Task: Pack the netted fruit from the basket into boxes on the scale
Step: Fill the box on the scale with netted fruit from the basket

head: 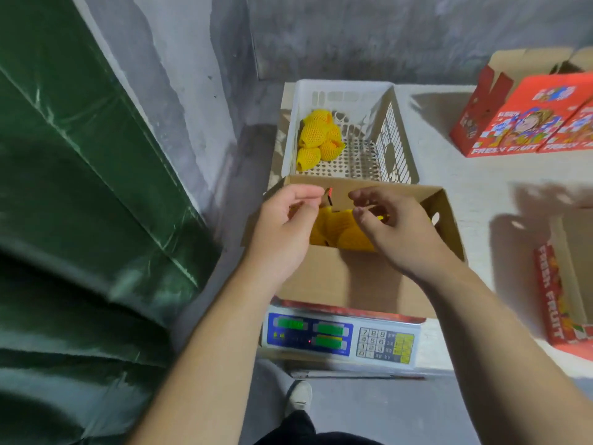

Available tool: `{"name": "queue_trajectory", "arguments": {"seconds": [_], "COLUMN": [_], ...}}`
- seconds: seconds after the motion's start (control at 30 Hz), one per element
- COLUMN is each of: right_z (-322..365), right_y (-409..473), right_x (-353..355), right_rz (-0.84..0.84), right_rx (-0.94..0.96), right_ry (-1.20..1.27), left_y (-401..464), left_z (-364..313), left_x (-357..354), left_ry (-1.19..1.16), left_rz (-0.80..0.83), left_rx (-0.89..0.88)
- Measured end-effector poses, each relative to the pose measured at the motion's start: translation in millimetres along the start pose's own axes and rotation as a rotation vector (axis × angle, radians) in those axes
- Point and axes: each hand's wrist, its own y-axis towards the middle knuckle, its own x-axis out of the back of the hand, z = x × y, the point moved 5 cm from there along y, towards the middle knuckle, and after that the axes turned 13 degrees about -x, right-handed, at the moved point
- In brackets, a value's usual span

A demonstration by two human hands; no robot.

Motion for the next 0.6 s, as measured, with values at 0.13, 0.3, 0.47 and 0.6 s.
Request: {"name": "queue_trajectory", "arguments": {"seconds": [0.13, 0.3, 0.47, 0.6], "right_z": [3, -6, -26, -50], "right_y": [51, 114, 194, 271], "right_x": [6, 16, 15, -14], "right_rz": [-0.060, -0.082, 0.091, 0.341], "right_rx": [-0.044, -0.079, -0.118, -0.168], "right_ry": [-0.024, -0.110, -0.266, -0.564], "left_y": [96, 213, 264, 302], "left_z": [25, 83, 154, 175], "left_x": [-6, -36, -55, -72], "left_ry": [0.121, 0.293, 0.745, 0.997], "left_rz": [0.144, 0.384, 0.754, 0.927], "left_rx": [-0.065, -0.101, -0.219, -0.342]}}
